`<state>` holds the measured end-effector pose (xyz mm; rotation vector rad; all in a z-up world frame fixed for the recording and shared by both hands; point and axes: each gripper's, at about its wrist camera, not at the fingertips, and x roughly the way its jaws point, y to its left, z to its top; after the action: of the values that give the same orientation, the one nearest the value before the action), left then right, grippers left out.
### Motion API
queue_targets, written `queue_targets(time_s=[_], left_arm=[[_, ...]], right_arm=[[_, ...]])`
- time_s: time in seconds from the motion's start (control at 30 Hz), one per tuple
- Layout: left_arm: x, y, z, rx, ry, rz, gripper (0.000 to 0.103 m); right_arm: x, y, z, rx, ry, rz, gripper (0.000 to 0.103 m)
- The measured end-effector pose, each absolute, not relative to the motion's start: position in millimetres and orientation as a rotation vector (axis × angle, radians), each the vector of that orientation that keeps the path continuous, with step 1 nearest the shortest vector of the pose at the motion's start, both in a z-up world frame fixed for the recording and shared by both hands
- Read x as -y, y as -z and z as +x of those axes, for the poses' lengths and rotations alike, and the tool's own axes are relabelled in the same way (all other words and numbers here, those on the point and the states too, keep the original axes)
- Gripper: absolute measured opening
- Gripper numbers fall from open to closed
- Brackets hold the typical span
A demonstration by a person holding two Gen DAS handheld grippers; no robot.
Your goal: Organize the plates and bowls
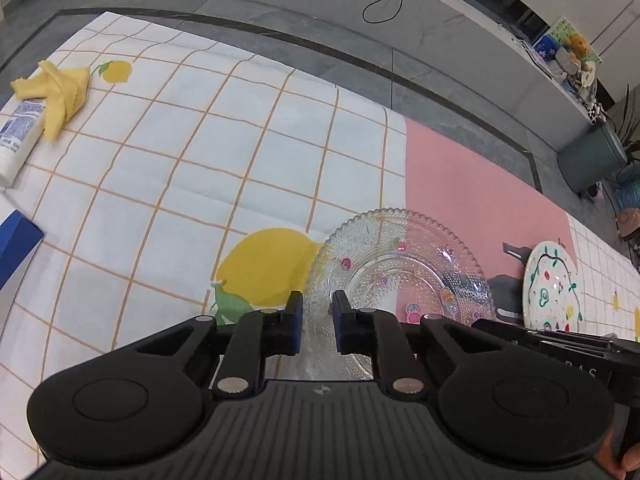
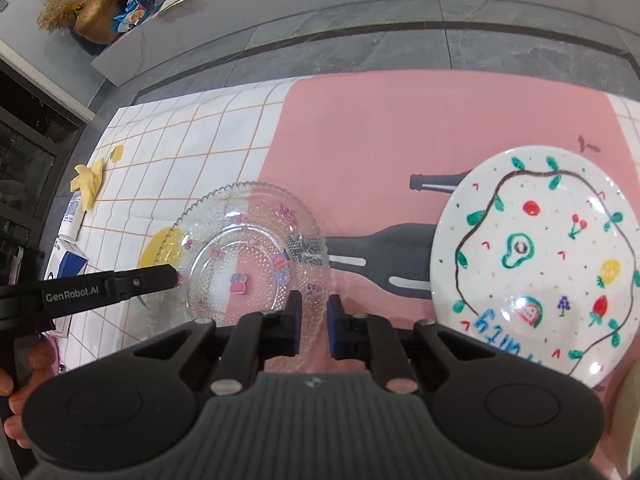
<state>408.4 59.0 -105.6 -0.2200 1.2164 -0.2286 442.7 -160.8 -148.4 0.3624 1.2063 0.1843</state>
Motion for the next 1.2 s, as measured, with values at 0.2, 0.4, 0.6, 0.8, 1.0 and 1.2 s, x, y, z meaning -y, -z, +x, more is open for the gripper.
queue_targets(time_s=[0.2, 0.4, 0.6, 0.8, 1.0, 1.2], left_arm=[[-61.9, 88.9, 401.6, -1.178, 0.221, -0.231, 0.016], [-67.4, 62.4, 387.0, -1.137, 0.227, -0.239, 0.016], [-71.8, 29.4, 355.1, -1.091, 0.243, -0.255, 0.016], [-71.9, -2.3, 308.8, -1.069, 0.248, -0.290, 0.016], [-61.0, -21.5, 251.2, -1.054, 0.270, -0.286, 0.016], [-46.5, -18.5, 186.2, -1.052, 0.311, -0.320, 0.016]], right_arm=[[158.2, 132.6, 437.7, -1.164, -0.179, 0.367, 0.010], [157.0, 107.0, 427.5, -1.118, -0.189, 0.370, 0.009], [155.6, 72.4, 398.7, -1.080, -0.210, 0.352, 0.009], [165.9, 36.4, 352.5, -1.042, -0.238, 0.366, 0.008], [181.9, 9.9, 289.1, -1.007, -0.260, 0.369, 0.008], [207.4, 1.1, 214.1, -0.960, -0.272, 0.370, 0.007]])
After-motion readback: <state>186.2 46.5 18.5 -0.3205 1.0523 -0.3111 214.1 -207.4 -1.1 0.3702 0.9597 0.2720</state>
